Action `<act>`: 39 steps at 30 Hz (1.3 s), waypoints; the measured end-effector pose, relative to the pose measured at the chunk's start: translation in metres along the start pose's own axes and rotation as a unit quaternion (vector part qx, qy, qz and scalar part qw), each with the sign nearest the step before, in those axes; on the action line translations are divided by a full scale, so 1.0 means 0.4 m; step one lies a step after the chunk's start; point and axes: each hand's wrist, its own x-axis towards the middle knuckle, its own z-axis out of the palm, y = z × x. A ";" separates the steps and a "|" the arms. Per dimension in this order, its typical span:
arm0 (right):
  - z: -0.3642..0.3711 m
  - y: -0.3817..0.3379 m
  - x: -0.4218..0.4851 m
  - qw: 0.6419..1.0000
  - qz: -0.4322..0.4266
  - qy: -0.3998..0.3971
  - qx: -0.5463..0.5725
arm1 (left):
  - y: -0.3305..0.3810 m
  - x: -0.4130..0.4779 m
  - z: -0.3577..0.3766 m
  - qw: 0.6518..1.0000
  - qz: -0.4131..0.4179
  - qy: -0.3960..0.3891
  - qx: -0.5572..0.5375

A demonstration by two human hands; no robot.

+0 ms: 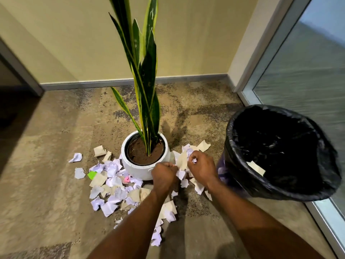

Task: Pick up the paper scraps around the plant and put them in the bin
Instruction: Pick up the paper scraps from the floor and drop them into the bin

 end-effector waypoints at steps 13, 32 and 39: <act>-0.406 -0.162 -0.017 0.986 -0.027 0.138 0.091 | 0.401 -0.163 -0.120 0.990 0.111 -0.057 -0.070; -0.669 0.111 -0.033 0.981 0.068 0.183 -0.001 | 0.530 -0.233 0.245 0.943 0.282 -0.107 0.140; -0.639 0.127 -0.020 0.983 0.092 0.157 -0.001 | 0.533 -0.211 0.269 0.953 0.277 -0.090 0.086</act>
